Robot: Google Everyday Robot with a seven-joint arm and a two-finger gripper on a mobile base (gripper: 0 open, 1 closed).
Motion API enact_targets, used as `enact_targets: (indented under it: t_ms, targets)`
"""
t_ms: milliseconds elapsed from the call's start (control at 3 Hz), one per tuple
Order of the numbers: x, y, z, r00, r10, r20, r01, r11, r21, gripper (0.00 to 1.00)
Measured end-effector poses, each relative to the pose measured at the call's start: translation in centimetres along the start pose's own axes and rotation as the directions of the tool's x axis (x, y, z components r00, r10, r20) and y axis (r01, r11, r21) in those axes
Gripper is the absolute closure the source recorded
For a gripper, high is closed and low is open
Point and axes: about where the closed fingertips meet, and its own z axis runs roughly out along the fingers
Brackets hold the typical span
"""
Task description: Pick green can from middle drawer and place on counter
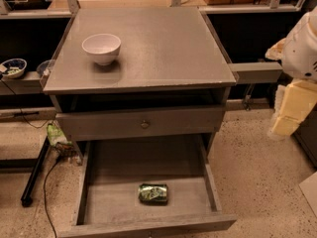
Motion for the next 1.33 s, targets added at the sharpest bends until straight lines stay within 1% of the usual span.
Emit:
enact_targets:
  t_ms: [333, 667, 1000, 1333]
  targets:
    - [0.2, -0.2, 1.6, 1.000, -0.002, -0.006, 0.002, 0.9999, -0.015, 0.00]
    - [0.7, -0.8, 3.6, 1.000, 0.010, 0.012, -0.009, 0.9981, -0.061, 0.00]
    - [1.0, -1.4, 5.3, 0.999, 0.035, -0.003, -0.035, 0.9945, -0.099, 0.00]
    - [1.0, -1.4, 5.3, 0.999, 0.035, -0.003, -0.035, 0.9943, -0.100, 0.00]
